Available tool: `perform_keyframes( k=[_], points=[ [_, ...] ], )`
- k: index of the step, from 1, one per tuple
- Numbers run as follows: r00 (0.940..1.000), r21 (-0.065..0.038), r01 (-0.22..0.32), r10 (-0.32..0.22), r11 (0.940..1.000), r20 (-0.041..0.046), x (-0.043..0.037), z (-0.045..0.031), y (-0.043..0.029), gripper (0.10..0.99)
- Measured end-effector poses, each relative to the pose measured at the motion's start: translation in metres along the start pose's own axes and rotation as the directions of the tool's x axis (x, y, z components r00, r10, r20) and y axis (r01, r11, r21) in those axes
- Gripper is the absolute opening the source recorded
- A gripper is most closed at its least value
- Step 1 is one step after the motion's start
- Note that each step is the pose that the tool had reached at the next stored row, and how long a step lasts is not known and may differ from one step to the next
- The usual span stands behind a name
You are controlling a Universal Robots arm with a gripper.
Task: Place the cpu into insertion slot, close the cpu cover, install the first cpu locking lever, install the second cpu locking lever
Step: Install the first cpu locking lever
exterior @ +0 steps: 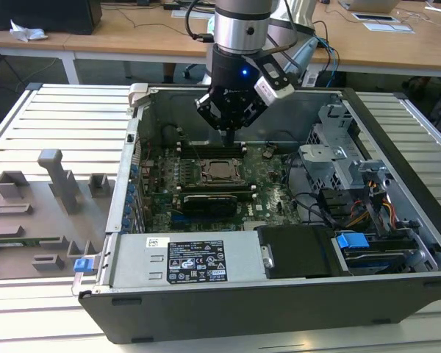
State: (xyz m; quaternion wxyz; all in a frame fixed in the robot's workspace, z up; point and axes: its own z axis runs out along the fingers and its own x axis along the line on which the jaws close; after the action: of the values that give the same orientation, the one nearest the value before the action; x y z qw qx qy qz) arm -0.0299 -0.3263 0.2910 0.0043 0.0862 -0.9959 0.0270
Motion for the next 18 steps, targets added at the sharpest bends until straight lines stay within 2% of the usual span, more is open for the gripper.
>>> perform_keyframes(
  k=[14,18],
  points=[
    [0.9973,0.008,-0.074,0.074,0.9973,-0.0051,0.0000,0.0001,0.0000,0.106],
    [0.9915,0.009,-0.130,0.130,0.9915,-0.0083,0.0000,0.0002,0.0000,0.106]
  ],
)
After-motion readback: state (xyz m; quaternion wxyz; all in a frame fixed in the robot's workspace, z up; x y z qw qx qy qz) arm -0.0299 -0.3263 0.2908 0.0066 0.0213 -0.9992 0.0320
